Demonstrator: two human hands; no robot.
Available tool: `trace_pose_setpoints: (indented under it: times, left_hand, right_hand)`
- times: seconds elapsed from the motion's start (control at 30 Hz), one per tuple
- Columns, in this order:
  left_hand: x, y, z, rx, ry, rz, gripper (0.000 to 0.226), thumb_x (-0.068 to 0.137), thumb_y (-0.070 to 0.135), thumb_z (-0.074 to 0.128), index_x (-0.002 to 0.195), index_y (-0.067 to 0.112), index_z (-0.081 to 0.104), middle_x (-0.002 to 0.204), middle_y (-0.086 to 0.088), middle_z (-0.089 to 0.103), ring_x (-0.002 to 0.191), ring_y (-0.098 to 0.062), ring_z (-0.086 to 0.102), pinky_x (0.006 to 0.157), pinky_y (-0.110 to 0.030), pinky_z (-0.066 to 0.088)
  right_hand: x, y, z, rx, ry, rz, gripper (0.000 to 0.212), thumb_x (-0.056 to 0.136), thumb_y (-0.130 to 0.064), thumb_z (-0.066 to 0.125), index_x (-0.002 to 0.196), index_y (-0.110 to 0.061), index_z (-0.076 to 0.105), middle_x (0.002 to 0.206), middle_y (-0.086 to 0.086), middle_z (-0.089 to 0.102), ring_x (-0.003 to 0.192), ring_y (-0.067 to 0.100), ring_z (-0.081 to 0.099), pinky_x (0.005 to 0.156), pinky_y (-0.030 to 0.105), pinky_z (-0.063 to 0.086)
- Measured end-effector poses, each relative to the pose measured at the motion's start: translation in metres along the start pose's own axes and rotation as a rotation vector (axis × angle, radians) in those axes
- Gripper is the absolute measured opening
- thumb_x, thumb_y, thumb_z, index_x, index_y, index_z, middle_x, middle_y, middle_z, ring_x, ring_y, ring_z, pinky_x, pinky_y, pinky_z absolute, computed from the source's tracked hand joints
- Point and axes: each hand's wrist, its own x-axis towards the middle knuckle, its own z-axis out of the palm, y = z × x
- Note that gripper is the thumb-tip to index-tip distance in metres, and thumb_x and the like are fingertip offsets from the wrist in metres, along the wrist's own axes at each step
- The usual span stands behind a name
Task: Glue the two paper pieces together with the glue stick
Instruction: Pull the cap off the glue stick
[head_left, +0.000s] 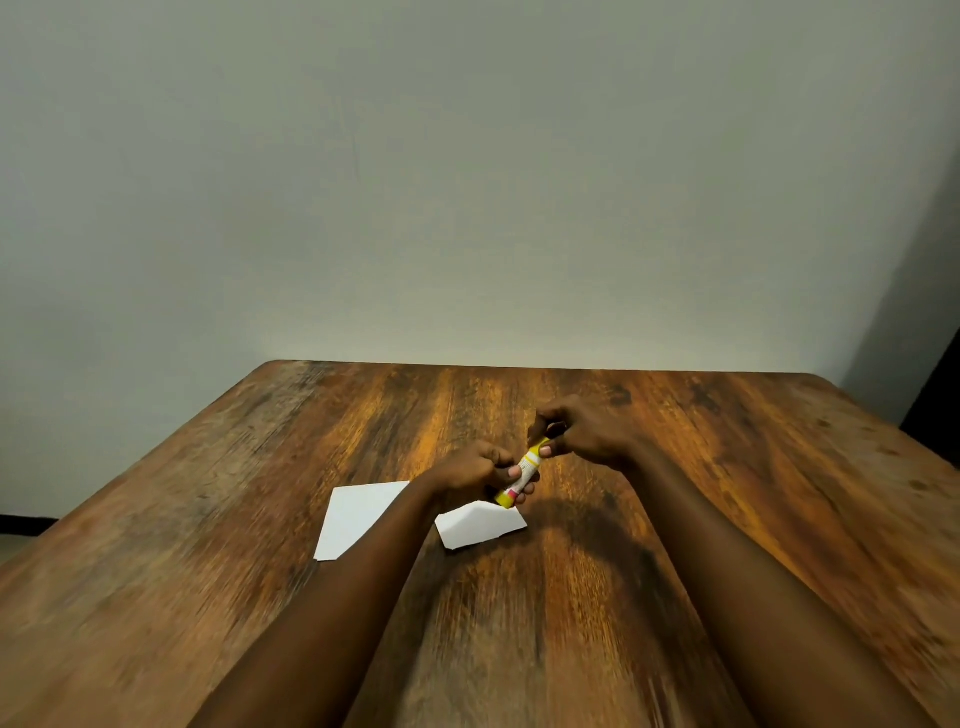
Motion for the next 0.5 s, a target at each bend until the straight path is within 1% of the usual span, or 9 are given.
trace_pose_setpoints:
  times: [0.03, 0.1, 0.17, 0.23, 0.3, 0.33, 0.37, 0.43, 0.5]
  left_hand:
    - [-0.0008, 0.0004, 0.0015, -0.017, -0.011, -0.004, 0.028, 0.097, -0.006, 0.034, 0.096, -0.002, 0.062, 0.090, -0.008, 0.062, 0.068, -0.004, 0.067, 0.069, -0.019, 0.055]
    - [-0.0019, 0.0019, 0.0031, -0.045, -0.039, -0.026, 0.031, 0.098, -0.006, 0.031, 0.092, 0.002, 0.061, 0.090, -0.007, 0.061, 0.067, -0.004, 0.065, 0.068, -0.019, 0.054]
    - [-0.0027, 0.0028, 0.0024, -0.098, -0.078, -0.068, 0.031, 0.099, -0.004, 0.028, 0.095, 0.002, 0.059, 0.088, -0.005, 0.060, 0.067, -0.006, 0.063, 0.068, -0.019, 0.054]
    - [-0.0034, 0.0034, 0.0009, -0.163, -0.138, -0.107, 0.031, 0.100, -0.002, 0.026, 0.098, 0.002, 0.057, 0.087, -0.005, 0.058, 0.069, -0.007, 0.062, 0.068, -0.020, 0.054]
    - [-0.0047, 0.0040, -0.0017, -0.244, -0.199, -0.138, 0.026, 0.099, 0.003, 0.031, 0.100, 0.003, 0.057, 0.087, -0.004, 0.059, 0.070, -0.008, 0.062, 0.068, -0.021, 0.054]
    - [-0.0051, 0.0038, -0.0028, -0.284, -0.229, -0.152, 0.022, 0.096, 0.006, 0.036, 0.101, 0.004, 0.057, 0.085, -0.003, 0.061, 0.071, -0.008, 0.063, 0.068, -0.022, 0.055]
    - [-0.0055, 0.0035, -0.0035, -0.321, -0.258, -0.167, 0.020, 0.091, 0.009, 0.041, 0.101, 0.005, 0.058, 0.082, -0.002, 0.064, 0.071, -0.008, 0.064, 0.067, -0.022, 0.055]
    - [-0.0079, 0.0044, -0.0048, -0.394, -0.312, -0.199, 0.019, 0.085, 0.009, 0.048, 0.099, 0.005, 0.061, 0.080, -0.001, 0.066, 0.070, -0.008, 0.064, 0.064, -0.021, 0.056]
    - [-0.0097, 0.0044, -0.0057, -0.453, -0.356, -0.216, 0.022, 0.084, 0.005, 0.049, 0.094, 0.006, 0.068, 0.078, -0.002, 0.066, 0.068, -0.009, 0.064, 0.062, -0.021, 0.055]
  right_hand:
    - [-0.0005, 0.0006, -0.0005, 0.012, -0.007, 0.001, 0.029, 0.080, 0.008, 0.062, 0.071, -0.020, 0.062, 0.089, 0.001, 0.064, 0.096, 0.021, 0.063, 0.087, 0.039, 0.054]
    - [-0.0008, 0.0013, -0.0012, 0.021, -0.015, -0.001, 0.028, 0.080, 0.008, 0.062, 0.071, -0.019, 0.063, 0.094, 0.006, 0.065, 0.098, 0.024, 0.063, 0.088, 0.041, 0.054]
    - [-0.0013, 0.0018, -0.0013, 0.040, -0.022, -0.004, 0.028, 0.079, 0.009, 0.062, 0.072, -0.017, 0.064, 0.096, 0.008, 0.066, 0.098, 0.024, 0.064, 0.087, 0.040, 0.054]
    - [-0.0023, 0.0028, -0.0012, 0.075, -0.028, -0.009, 0.026, 0.080, 0.010, 0.061, 0.072, -0.015, 0.064, 0.094, 0.007, 0.066, 0.094, 0.020, 0.064, 0.082, 0.035, 0.054]
    - [-0.0037, 0.0036, -0.0011, 0.121, -0.031, -0.012, 0.023, 0.080, 0.011, 0.060, 0.072, -0.011, 0.064, 0.090, 0.005, 0.067, 0.089, 0.016, 0.064, 0.077, 0.029, 0.053]
    - [-0.0043, 0.0043, -0.0011, 0.142, -0.031, -0.014, 0.022, 0.080, 0.011, 0.059, 0.072, -0.009, 0.064, 0.089, 0.003, 0.067, 0.088, 0.015, 0.063, 0.077, 0.029, 0.053]
    - [-0.0050, 0.0048, -0.0010, 0.160, -0.031, -0.015, 0.022, 0.080, 0.011, 0.059, 0.072, -0.009, 0.064, 0.088, 0.002, 0.067, 0.088, 0.014, 0.063, 0.078, 0.031, 0.053]
    - [-0.0068, 0.0046, -0.0002, 0.201, -0.031, -0.011, 0.024, 0.080, 0.013, 0.058, 0.071, -0.009, 0.063, 0.089, 0.001, 0.067, 0.092, 0.014, 0.064, 0.083, 0.034, 0.053]
    - [-0.0093, 0.0027, 0.0016, 0.240, -0.033, -0.019, 0.027, 0.080, 0.014, 0.057, 0.069, -0.010, 0.062, 0.090, 0.002, 0.067, 0.094, 0.014, 0.063, 0.084, 0.032, 0.054]
